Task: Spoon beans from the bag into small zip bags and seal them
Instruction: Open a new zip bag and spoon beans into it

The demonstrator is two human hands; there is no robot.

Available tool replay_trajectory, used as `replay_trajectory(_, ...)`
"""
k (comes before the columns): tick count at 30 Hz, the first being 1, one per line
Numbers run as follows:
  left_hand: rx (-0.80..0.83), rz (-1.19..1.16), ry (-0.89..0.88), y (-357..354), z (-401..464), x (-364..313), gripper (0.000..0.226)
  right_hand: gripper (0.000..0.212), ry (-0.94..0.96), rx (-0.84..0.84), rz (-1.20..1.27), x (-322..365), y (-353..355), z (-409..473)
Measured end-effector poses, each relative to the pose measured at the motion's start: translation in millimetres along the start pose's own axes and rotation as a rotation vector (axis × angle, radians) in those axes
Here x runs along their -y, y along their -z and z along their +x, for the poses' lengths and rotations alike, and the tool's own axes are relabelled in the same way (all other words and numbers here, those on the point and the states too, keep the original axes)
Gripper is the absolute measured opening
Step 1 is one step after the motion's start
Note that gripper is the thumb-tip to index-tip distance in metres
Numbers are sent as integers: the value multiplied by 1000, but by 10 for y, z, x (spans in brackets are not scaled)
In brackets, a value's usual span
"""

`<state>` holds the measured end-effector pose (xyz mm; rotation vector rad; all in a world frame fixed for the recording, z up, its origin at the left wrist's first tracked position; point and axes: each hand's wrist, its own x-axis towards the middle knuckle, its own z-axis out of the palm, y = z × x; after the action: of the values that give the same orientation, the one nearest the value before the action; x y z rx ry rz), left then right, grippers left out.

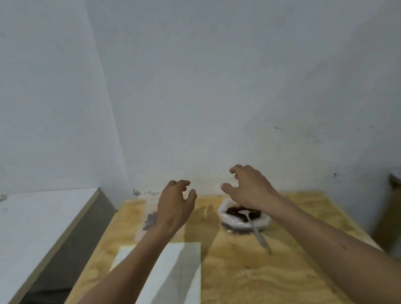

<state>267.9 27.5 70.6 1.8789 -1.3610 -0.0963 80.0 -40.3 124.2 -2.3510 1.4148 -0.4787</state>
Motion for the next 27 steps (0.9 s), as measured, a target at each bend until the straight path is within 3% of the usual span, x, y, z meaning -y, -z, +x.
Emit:
replay_trajectory(5,95,-170,-191,-439,-155,-769,27,64,-180,-52,-77,-716,505,-424)
replay_trajectory(10,350,-211,-287,-1005,-478,-1433,29,55,-400,10,-152,-1408,823,-944)
replay_trajectory(17,834,122,-347,-1749,-950,-1914,75,46,-595,152,-235,-1963,700,-1484)
replay_trajectory(21,848,287,-351,-1913,-1082,-1939,83,45,-621,138,-178,-2106,583,-1593)
replay_trajectory(27,780,213,-312,-1940,-1095,-1892,86,41,-603,13,-100,-2189,513,-1663)
